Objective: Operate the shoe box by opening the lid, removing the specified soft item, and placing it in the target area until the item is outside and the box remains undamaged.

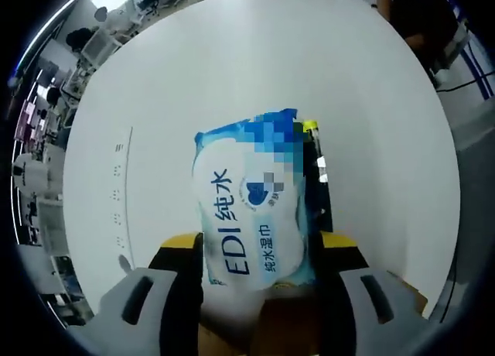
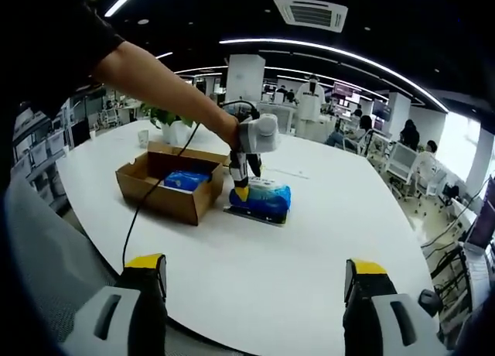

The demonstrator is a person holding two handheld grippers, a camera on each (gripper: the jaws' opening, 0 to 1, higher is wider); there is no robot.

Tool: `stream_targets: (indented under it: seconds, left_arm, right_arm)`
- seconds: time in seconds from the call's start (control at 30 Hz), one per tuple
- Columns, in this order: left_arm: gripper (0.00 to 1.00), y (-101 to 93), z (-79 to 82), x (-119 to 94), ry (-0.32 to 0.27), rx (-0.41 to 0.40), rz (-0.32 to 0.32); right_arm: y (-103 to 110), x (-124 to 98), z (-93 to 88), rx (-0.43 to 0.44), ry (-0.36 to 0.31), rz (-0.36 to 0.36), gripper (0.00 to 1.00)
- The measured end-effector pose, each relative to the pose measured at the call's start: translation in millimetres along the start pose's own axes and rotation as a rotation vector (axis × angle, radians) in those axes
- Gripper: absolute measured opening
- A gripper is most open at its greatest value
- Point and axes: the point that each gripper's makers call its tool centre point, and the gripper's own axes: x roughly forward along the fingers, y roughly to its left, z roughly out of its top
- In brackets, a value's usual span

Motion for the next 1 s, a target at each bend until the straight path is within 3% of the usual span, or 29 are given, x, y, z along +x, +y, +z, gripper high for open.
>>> stream_targets:
  seconds: [0.27,1.0]
  left_arm:
    - [0.61,11.0,1.0,-36,-0.053,-0.037,0.044]
    - [0.62,6.3,-50.5,-95,-0.074,-0.105,0.059]
  right_arm:
    - [4,1,0.8,-0.001,0.001,0.015,0.95]
    - [6,0,1.6,-0.003,-0.004,0.027,0.95]
